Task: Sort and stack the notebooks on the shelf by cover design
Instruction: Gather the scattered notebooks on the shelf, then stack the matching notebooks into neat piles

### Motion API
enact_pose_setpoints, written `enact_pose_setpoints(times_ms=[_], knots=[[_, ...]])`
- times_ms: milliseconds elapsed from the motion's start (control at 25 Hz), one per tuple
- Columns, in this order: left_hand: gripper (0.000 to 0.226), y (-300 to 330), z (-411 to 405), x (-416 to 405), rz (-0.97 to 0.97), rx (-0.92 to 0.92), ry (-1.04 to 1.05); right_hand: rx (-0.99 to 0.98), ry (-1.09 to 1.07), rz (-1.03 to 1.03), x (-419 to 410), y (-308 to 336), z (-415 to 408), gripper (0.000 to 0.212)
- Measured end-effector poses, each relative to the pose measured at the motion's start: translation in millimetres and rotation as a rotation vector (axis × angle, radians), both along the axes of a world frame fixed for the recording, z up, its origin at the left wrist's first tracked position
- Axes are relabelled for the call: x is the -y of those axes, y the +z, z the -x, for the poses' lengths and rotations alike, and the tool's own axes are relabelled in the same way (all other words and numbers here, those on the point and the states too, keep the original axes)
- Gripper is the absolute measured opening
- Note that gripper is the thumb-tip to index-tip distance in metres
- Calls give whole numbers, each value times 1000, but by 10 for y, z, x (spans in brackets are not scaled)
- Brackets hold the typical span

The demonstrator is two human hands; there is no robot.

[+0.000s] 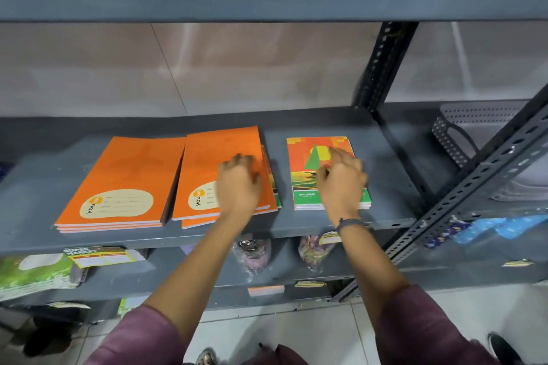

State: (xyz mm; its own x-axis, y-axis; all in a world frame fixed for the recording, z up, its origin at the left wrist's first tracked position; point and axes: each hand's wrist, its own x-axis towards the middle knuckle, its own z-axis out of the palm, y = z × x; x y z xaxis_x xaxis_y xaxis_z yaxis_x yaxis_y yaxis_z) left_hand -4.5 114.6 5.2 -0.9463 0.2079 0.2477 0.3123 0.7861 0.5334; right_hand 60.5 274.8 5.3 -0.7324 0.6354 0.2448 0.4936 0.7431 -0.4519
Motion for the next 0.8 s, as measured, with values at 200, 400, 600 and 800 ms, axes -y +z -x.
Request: enact_pose_setpoints(times_ms=[200, 400, 600, 800], knots=[[38, -29, 154, 584, 102, 337, 400, 102, 371, 295, 764, 29, 343, 46], [39, -30, 272, 722, -160, 421, 473, 166, 320, 328, 903, -60, 406, 50], [15, -2, 402, 817, -645, 528, 476, 90, 235, 451, 918, -27, 431, 42], [24, 46, 418, 947, -868, 642, 377, -8, 123, 454, 1080, 90, 461, 52]])
